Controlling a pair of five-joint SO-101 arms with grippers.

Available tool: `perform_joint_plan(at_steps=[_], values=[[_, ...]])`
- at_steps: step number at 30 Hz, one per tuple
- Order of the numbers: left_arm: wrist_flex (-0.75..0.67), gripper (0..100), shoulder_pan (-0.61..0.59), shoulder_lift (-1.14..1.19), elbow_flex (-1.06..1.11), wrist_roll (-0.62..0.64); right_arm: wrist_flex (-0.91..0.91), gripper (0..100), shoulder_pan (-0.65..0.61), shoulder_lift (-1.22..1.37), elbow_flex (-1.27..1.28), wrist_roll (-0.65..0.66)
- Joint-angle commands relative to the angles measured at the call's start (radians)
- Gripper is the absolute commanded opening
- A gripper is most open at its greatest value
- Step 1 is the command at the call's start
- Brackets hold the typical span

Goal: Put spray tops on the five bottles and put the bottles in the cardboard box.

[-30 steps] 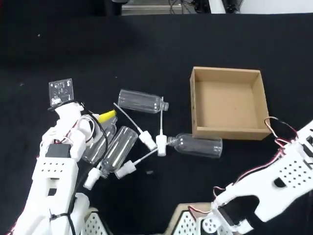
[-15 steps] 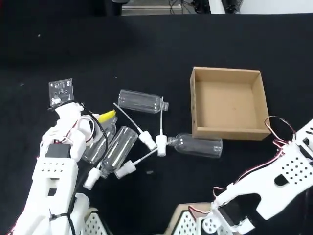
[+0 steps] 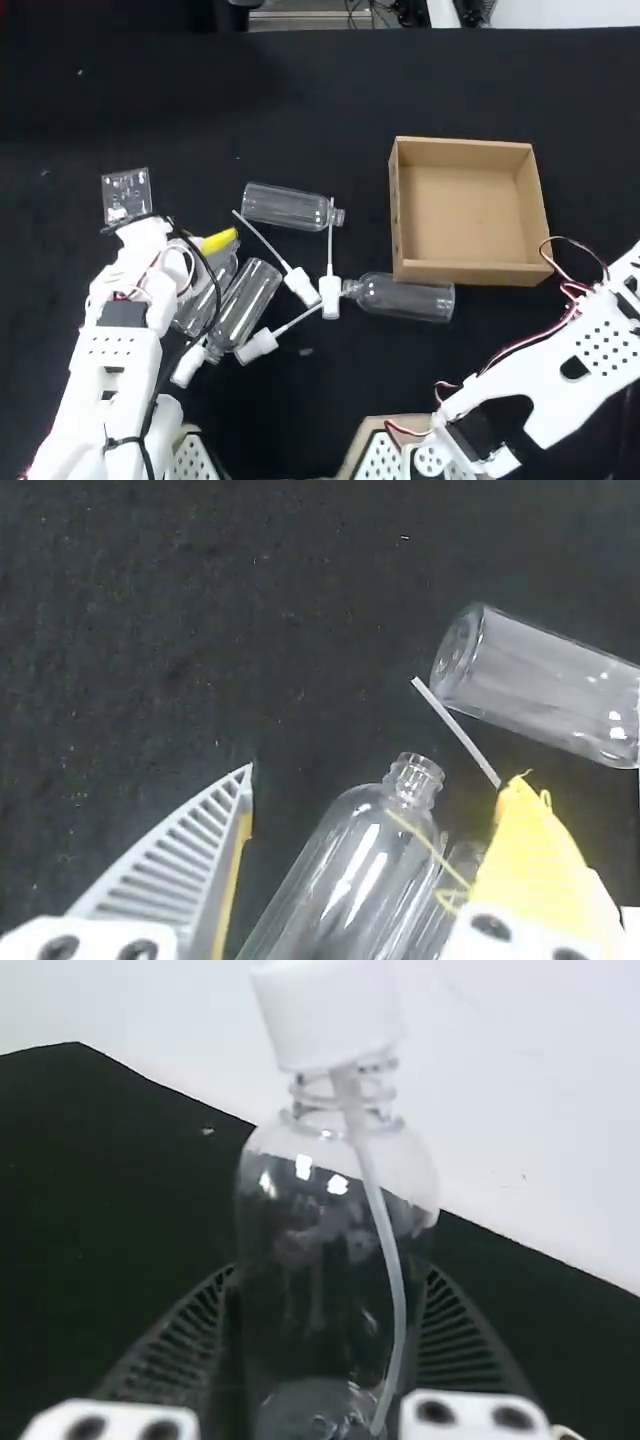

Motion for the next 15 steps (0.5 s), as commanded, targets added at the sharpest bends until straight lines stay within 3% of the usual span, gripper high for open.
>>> perform_joint_plan(at_steps=[1,7,15], values=[[-0.064,36,0.013,-0.009,0.001,0.003,0.017,17.0,-0.008,-0.016,-0.039,0.009],[-0.060,36,0.013,-0.009,-0.001,0.003,0.017,30.0,-0.020,-0.016,-0.031,0.011],[-0.063,36,0.013,-0.009,-0.001,0.003,0.017,28.3,-0.020,-0.016,-0.035,0.011]])
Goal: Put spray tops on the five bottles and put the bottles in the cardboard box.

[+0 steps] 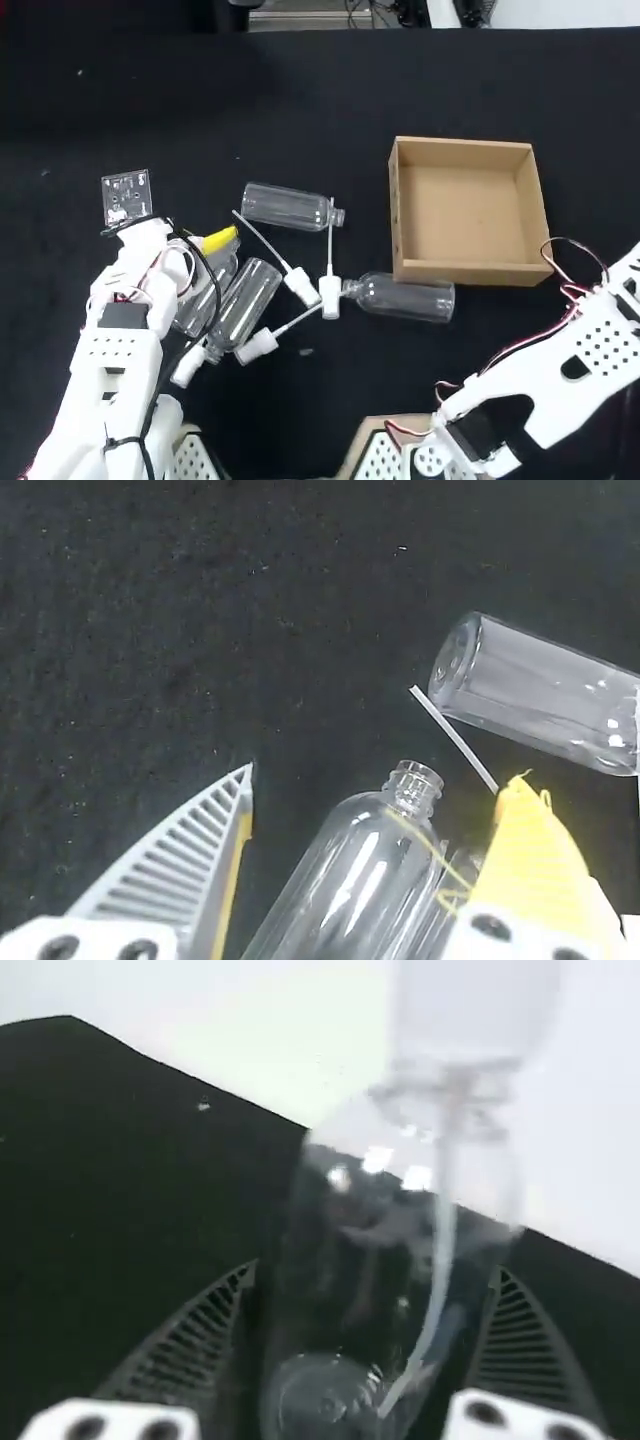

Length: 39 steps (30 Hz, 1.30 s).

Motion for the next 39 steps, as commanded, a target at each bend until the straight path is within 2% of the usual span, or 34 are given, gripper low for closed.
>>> perform_joint_plan(at_steps=[1,15,39], values=[[-0.026,36,0.013,-0.009,-0.015,0.003,0.003,28.3,-0.023,-0.024,-0.033,0.006],[-0.025,36,0.013,-0.009,-0.013,0.003,0.003,28.3,-0.026,-0.266,0.154,0.003],[-0.025,36,0.012,-0.009,-0.010,0.003,0.003,28.2,-0.025,-0.317,0.151,0.003]])
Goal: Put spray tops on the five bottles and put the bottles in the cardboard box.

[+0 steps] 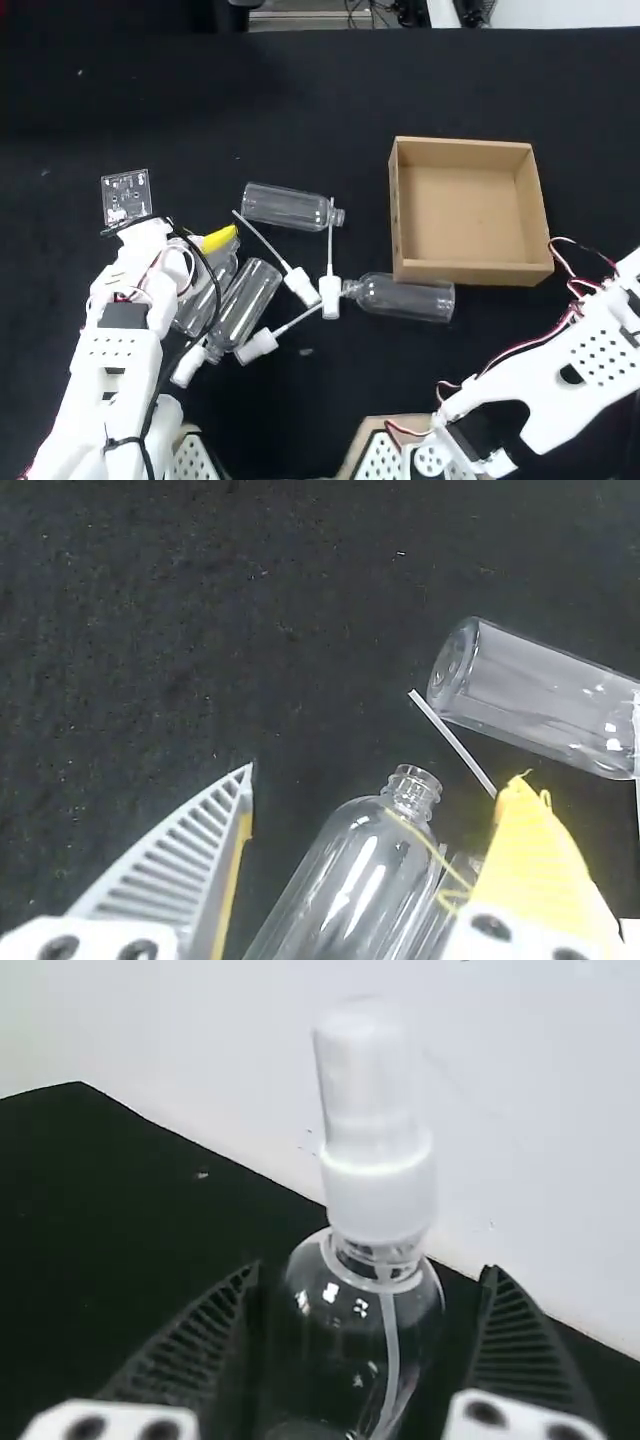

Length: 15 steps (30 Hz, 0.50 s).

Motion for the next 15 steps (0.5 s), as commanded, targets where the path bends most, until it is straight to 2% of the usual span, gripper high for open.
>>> perform_joint_plan(at_steps=[1,3,8,15], values=[[-0.015,36,0.012,-0.009,-0.010,0.003,0.003,28.1,-0.025,-0.091,-0.013,0.005],[-0.015,36,0.010,-0.009,-0.010,0.003,0.003,24.7,-0.025,-0.091,-0.008,0.005],[-0.015,36,0.007,-0.009,-0.010,0.003,0.003,1.0,-0.012,-0.096,-0.010,0.006],[-0.015,36,0.010,-0.009,-0.012,0.003,0.018,1.1,0.009,-0.140,0.013,-0.002]])
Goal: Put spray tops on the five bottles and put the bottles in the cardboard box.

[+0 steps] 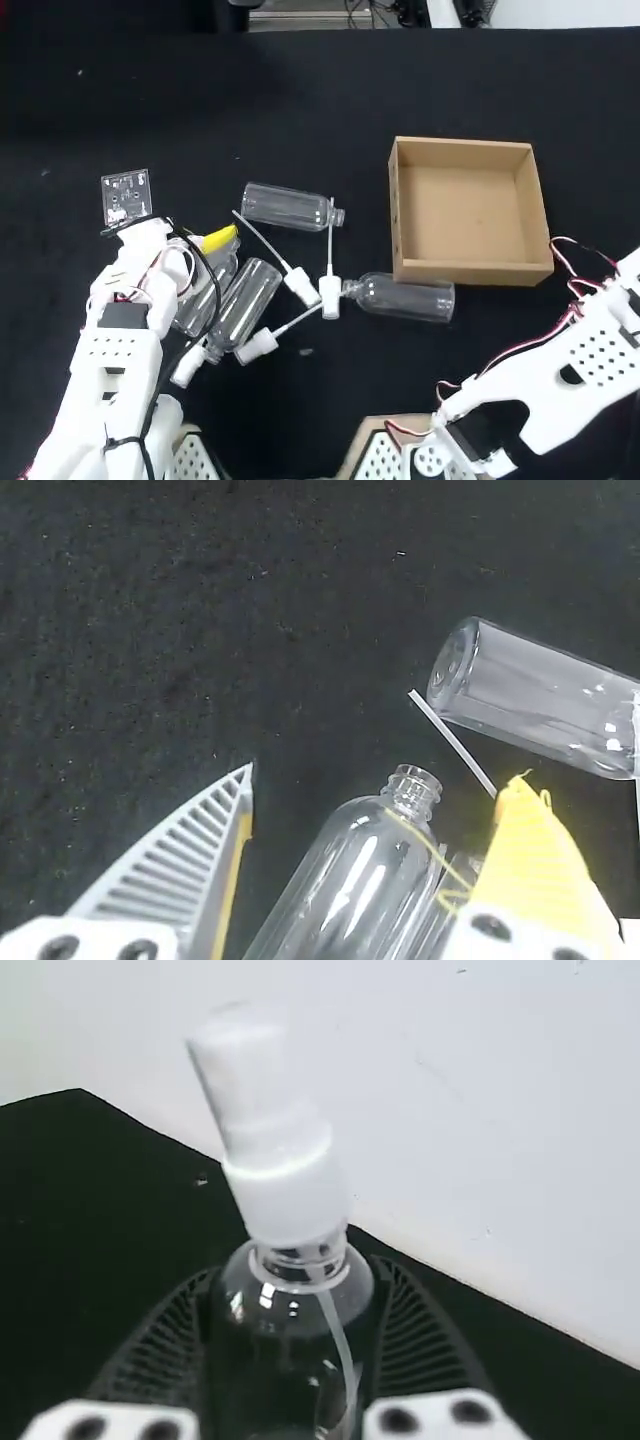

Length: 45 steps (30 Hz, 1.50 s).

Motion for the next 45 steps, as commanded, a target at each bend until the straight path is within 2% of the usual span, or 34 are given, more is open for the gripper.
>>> perform_joint_plan(at_steps=[1,8,14,18,23,27,32,40,45], values=[[-0.015,36,0.010,-0.009,-0.012,0.003,0.046,1.1,0.014,-0.156,0.030,-0.005],[-0.015,36,0.008,-0.009,-0.015,0.003,0.393,1.1,-0.040,-0.507,0.127,-0.009],[-0.015,36,0.005,-0.009,-0.013,0.003,0.598,1.1,-0.132,-0.796,0.220,-0.143],[-0.017,36,0.007,-0.009,-0.012,0.003,0.700,1.1,-0.245,-0.978,0.318,-0.147],[-0.020,36,0.010,-0.009,-0.010,0.003,0.763,1.1,-0.448,-1.194,0.461,-0.152],[-0.020,36,0.008,-0.009,-0.010,0.003,0.761,1.1,-0.644,-1.290,0.572,-0.146],[-0.020,36,0.005,-0.009,-0.010,0.003,0.750,1.5,-0.821,-1.242,0.619,-0.144],[-0.020,36,0.005,-0.009,-0.010,0.003,0.419,1.2,-0.876,-0.983,0.639,-0.144],[-0.020,36,0.004,-0.009,-0.012,0.003,0.358,1.5,-0.872,-0.903,0.641,-0.144]])
